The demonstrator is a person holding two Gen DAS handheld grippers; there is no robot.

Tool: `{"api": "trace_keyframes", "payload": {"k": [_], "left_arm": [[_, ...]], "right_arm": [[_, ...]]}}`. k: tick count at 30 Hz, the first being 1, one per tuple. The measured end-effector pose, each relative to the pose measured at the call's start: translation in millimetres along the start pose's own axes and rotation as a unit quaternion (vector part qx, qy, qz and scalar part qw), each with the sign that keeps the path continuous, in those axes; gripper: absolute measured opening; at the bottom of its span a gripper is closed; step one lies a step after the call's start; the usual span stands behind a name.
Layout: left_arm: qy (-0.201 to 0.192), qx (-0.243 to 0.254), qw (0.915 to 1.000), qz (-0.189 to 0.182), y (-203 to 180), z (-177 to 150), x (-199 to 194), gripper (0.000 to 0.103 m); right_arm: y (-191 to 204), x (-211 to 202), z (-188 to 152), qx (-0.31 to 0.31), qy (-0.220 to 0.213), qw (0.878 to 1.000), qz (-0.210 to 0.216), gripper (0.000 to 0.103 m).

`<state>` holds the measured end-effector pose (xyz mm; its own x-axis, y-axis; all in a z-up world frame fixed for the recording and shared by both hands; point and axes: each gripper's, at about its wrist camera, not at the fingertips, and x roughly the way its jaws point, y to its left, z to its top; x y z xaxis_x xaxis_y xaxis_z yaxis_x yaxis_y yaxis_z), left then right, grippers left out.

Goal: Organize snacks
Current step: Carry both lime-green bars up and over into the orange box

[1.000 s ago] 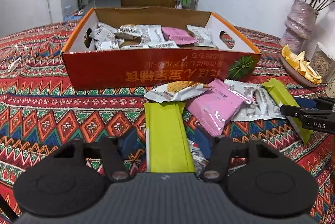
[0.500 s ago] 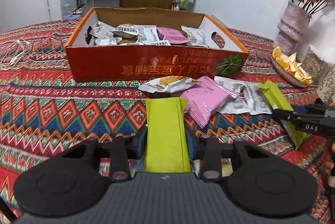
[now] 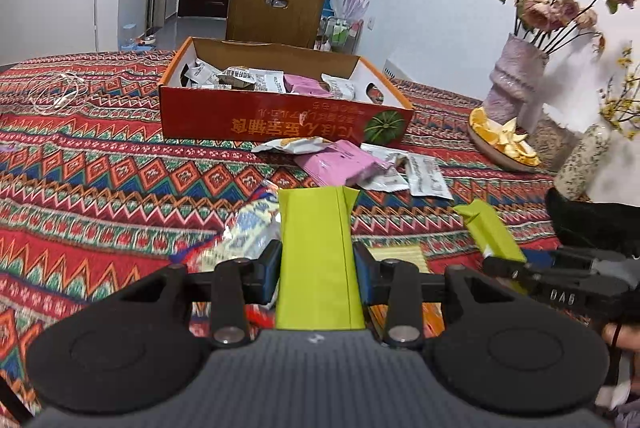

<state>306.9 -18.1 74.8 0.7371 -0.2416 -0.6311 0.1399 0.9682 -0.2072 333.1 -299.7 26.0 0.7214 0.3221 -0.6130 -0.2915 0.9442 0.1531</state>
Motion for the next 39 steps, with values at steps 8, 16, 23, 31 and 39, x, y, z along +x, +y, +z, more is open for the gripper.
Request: {"api": "trace_keyframes", "payload": {"k": [8, 16, 23, 31, 39], "left_arm": [[-0.009, -0.001, 0.9999, -0.009, -4.9, -26.7, -34.6, 0.038], [-0.024, -0.003, 0.9995, -0.018, 2.9, -35.7, -54.9, 0.038], [-0.037, -0.005, 0.9992, -0.017, 18.0, -26.7, -57.3, 0.038], [-0.060, 0.007, 0.9981, -0.006, 36.3, 12.1, -40.6, 0.038], [-0.078, 0.016, 0.9968, -0.001, 54.3, 75.9, 2.7, 0.038]], "right_arm": [[39.7, -43.6, -19.7, -0.019, -0.015, 1.000, 0.008, 0.038], [69.7, -62.5, -24.2, -0.034, -0.027, 0.999, 0.017, 0.038], [84.2, -52.2, -16.4, -0.042, -0.024, 0.999, 0.019, 0.038], [90.0, -30.6, 19.8, -0.067, -0.038, 0.997, 0.009, 0.038], [82.8, 12.8, 83.9, -0.081, -0.059, 0.995, 0.005, 0.038]]}}
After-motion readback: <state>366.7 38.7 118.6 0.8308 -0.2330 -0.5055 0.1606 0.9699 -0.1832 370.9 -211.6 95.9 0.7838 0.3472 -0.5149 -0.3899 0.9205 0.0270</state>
